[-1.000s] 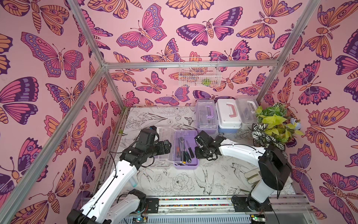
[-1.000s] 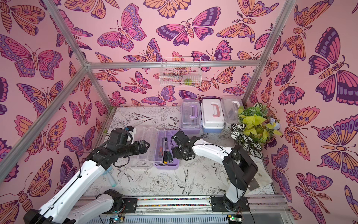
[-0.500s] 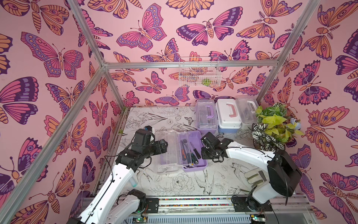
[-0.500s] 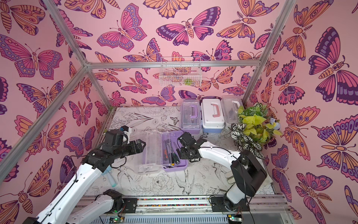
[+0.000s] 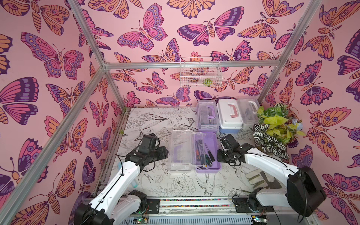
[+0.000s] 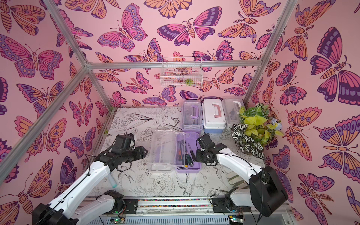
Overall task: Close toolboxes
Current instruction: Close the toolbox lid.
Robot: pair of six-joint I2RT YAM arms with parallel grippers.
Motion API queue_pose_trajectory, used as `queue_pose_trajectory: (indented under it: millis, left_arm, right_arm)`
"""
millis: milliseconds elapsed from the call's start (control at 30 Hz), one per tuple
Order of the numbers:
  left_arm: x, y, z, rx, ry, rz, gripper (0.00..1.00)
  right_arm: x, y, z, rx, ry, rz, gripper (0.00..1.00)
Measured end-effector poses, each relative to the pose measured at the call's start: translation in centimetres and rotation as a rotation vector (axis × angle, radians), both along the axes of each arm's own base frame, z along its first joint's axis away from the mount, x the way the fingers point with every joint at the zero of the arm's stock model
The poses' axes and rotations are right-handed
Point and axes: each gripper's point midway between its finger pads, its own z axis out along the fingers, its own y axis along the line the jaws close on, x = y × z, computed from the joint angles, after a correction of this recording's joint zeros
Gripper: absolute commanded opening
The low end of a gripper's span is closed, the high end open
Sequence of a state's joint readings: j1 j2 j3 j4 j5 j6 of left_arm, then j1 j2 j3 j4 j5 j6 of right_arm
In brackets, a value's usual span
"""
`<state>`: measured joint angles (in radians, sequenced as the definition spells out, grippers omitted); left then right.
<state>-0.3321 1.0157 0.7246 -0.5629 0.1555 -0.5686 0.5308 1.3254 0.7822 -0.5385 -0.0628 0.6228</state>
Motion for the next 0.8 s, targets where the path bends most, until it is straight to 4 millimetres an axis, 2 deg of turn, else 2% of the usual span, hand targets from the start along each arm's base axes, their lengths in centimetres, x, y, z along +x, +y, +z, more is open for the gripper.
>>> queue_pose_trajectory:
  millis: [233,367,667,800]
  left_arm:
    - [-1.5,-1.3,-4.6,-0.047,0.098,-0.003,0.49]
    - [-1.5,-2.2,-6.2,-0.063,0.135,-0.011,0.34]
    - [-0.7,-3.0,-7.2,-0.06,0.138,-0.027,0.06]
    - [-0.7,-3.0,-7.0,-0.044,0.12,-0.052,0.0]
  right_arm:
    - [0.0,0.2,0.0,0.015,0.006,0.011,0.02]
    - [0.0,0.2,0.0,0.017,0.006,0.012,0.02]
    - [-0.1,0.2,0.0,0.024,0.004,0.014,0.02]
    - [-0.1,0.2,0.1,0.025,0.001,0.019,0.13]
